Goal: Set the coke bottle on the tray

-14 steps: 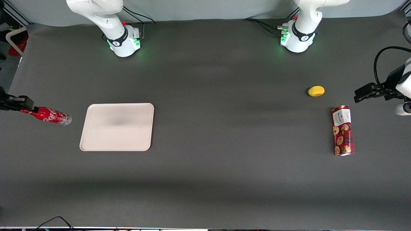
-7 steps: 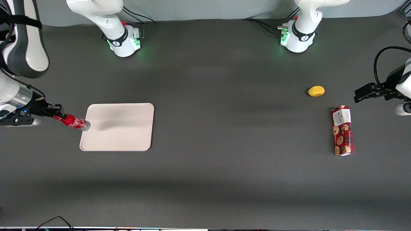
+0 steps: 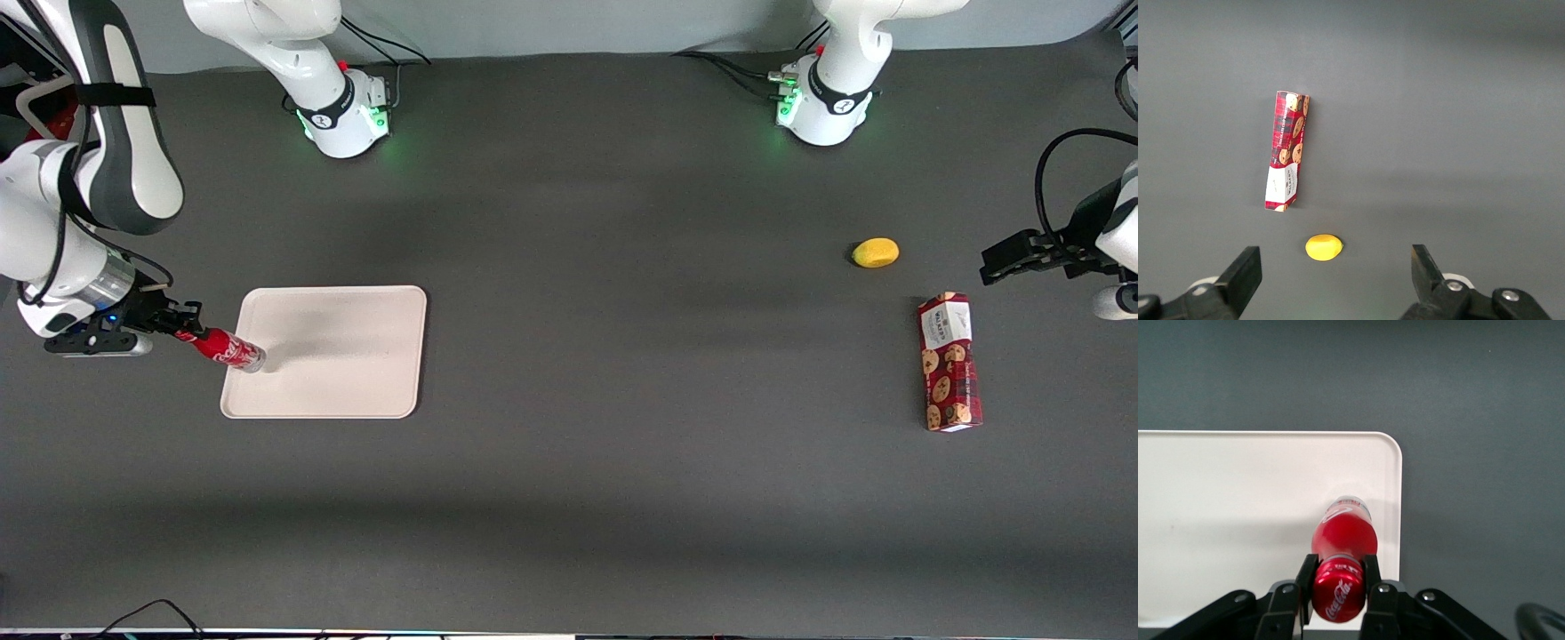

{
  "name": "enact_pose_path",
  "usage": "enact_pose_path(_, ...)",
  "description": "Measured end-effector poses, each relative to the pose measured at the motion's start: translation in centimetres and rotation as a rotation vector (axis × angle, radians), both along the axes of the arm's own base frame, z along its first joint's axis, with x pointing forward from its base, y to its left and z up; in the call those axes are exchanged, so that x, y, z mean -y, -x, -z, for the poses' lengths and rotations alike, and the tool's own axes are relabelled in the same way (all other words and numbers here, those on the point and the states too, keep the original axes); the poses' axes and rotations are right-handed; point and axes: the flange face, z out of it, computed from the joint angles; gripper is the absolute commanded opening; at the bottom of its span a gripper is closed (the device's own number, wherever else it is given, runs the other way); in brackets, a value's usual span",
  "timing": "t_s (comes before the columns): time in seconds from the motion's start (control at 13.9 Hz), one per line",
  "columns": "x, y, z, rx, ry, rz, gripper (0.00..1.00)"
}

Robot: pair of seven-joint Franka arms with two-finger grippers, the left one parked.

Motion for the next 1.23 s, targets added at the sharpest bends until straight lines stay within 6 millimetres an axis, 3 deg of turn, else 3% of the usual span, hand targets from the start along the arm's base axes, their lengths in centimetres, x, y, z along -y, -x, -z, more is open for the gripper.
enact_pose_path(0.22,0.1,-0.3,1.8,-0.005,0.004,0.017,0.18)
enact_pose_path(0.29,0.1,-0.4,2.2,-0.001,0.006,0.022,0.31)
enact_pose_path(0.36,0.2,-0.5,2.6,0.004,0.008,0.025,0.72)
enact_pose_path(0.43,0.2,-0.6,2.9,0.006,0.01,0.026,1.0)
enact_pose_path(0.79,0.2,-0.7,2.9,0.012,0.011,0.031,1.0)
enact_pose_path(0.94,0.2,-0.8,1.9,0.029,0.012,0.033,1.0)
enact_pose_path(1.08,0.2,-1.2,-0.7,0.078,0.015,0.033,1.0)
enact_pose_path(1.23,-0.1,-1.9,-4.9,0.137,0.017,0.025,1.0)
